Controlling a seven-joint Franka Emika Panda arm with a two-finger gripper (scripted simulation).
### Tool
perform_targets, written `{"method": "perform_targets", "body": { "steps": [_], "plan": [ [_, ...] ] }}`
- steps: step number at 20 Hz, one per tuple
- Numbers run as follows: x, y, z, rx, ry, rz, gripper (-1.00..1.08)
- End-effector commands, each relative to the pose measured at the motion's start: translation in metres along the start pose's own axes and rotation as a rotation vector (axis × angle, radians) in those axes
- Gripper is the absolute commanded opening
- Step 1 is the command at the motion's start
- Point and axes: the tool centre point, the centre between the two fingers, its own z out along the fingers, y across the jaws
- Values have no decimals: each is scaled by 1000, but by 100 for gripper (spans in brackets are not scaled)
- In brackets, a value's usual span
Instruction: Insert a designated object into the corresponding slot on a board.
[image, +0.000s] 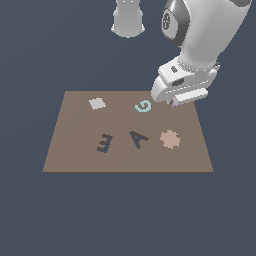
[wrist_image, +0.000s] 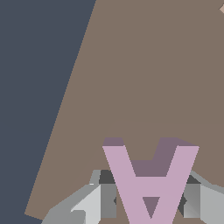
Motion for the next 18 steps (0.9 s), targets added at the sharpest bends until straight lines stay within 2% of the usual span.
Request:
{"method": "perform_targets", "body": {
  "steps": [1, 10, 18],
  "plan": [
    [0, 0, 0, 0, 0, 0, -100],
    [1, 3, 0, 0, 0, -6, -100],
    [6, 25, -1, 0, 0, -56, -100]
  ]
}}
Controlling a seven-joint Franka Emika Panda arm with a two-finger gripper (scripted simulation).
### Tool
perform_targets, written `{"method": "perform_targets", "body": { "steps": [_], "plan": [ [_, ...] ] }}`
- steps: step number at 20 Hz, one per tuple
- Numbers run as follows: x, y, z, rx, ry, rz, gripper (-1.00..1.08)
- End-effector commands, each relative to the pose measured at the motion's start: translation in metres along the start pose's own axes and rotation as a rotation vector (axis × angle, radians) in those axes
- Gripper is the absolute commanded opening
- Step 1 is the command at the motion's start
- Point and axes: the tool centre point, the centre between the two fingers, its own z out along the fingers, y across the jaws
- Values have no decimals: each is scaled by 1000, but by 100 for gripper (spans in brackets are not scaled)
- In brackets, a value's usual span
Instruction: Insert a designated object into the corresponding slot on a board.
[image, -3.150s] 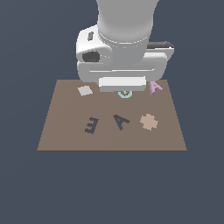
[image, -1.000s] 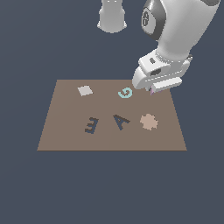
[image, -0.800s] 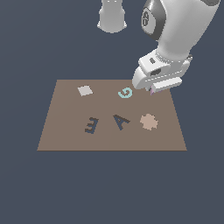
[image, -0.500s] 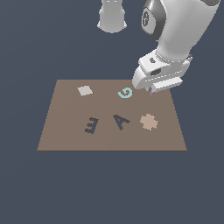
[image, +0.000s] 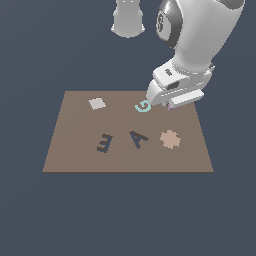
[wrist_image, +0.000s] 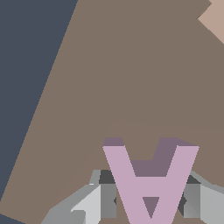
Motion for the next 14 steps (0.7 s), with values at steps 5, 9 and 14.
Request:
{"method": "perform_targets", "body": {
  "steps": [5, 9, 14],
  "plan": [
    [7, 32, -2, 0, 0, -68, -100],
    [15, 59, -3, 0, 0, -128, -100],
    [30, 96, -5, 0, 0, -214, -100]
  ]
}}
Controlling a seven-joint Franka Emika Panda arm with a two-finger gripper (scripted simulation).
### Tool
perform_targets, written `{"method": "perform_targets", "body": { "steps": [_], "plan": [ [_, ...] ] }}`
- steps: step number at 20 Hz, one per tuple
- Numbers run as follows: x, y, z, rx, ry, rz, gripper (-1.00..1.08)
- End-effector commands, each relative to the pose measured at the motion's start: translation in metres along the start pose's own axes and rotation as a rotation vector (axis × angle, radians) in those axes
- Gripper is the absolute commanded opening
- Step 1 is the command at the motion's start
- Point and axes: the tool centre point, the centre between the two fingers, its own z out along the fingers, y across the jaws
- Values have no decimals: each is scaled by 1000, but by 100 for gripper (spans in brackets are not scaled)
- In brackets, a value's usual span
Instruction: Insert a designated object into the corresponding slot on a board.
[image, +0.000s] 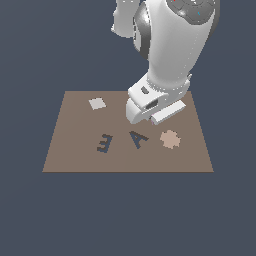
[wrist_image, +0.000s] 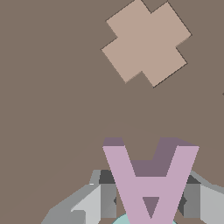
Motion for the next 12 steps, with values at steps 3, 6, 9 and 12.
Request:
{"method": "perform_targets", "body": {
  "steps": [3, 6, 9, 12],
  "plan": [
    [9, 34, -2, 0, 0, -75, -100],
    [15, 52, -3, 0, 0, -117, -100],
    [21, 67, -4, 0, 0, -152, -100],
    [27, 78, -4, 0, 0, -179, -100]
  ]
}}
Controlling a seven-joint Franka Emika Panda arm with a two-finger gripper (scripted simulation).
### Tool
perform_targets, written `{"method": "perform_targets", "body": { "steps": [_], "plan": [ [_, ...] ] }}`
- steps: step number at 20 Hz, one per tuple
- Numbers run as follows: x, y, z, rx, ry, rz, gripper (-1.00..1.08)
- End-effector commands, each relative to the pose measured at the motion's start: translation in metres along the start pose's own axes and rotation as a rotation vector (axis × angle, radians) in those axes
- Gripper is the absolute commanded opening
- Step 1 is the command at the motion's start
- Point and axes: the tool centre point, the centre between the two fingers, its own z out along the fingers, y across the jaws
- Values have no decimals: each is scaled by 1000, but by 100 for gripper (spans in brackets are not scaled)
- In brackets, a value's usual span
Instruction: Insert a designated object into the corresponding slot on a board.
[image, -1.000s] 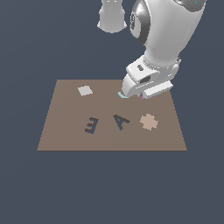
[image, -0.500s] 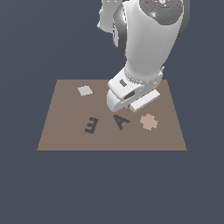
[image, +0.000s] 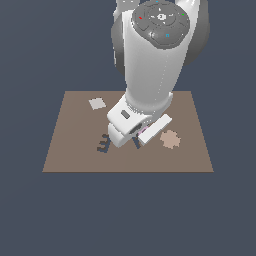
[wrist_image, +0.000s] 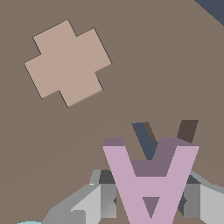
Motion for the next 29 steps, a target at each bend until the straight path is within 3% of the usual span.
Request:
{"method": "perform_targets", "body": {
  "steps": [1, 19, 20, 29],
  "plan": [
    [3, 9, -1, 0, 0, -23, -100],
    [10, 23, 9, 0, -1, -56, -100],
    [10, 23, 9, 0, -1, -56, 100],
    [10, 23, 9, 0, -1, -56, 100]
  ]
}}
